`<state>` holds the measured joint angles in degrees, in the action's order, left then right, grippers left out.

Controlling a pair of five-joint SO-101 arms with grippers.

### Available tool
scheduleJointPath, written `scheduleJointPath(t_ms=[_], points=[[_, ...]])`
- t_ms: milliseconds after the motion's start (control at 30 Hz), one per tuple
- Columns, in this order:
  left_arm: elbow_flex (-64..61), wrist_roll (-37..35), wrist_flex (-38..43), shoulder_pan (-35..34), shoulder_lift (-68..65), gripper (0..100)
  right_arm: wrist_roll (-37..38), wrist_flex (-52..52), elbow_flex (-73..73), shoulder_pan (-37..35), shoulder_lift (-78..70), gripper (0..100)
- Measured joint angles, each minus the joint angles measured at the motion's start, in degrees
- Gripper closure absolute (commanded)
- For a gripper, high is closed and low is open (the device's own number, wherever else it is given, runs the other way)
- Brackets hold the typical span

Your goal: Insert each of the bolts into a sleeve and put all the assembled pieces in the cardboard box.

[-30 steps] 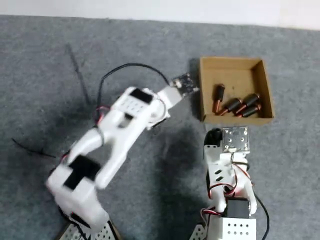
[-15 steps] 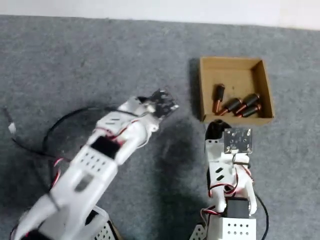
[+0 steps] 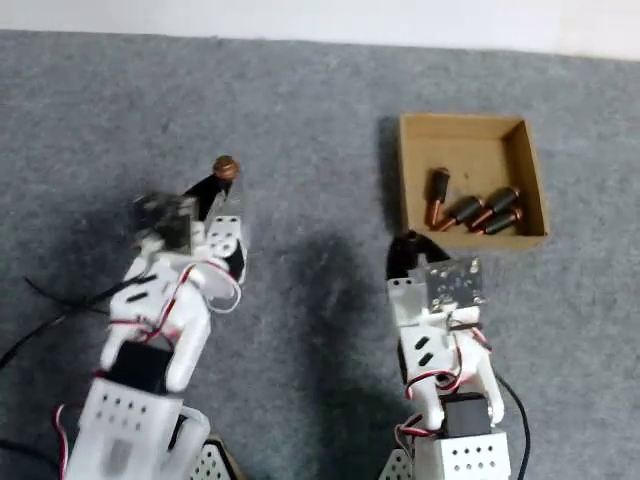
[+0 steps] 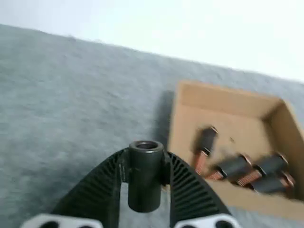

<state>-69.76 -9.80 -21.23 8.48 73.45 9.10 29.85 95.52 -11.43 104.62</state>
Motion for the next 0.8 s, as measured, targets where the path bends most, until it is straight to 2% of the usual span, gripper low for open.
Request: scheduleJointPath(t_ms=[133,367,567,800], points=[[-4.6,-4.0,0.0,-1.2,10.1,99,0.0,-5.1,0.0,-5.9,0.0,99.4],[-12.0,-4.1,0.0,-1.0,27.8,99,0.0,-10.3,0.0,-16.4,0.0,99.4],[-12.2,-4.1,0.0,-1.0,29.5,99,0.0,-10.3,0.0,-24.3,0.0,99.4],[-14.2,-4.1,7.6,-1.0,29.6,99,0.0,-8.8,0.0,-25.9,0.0,99.4]])
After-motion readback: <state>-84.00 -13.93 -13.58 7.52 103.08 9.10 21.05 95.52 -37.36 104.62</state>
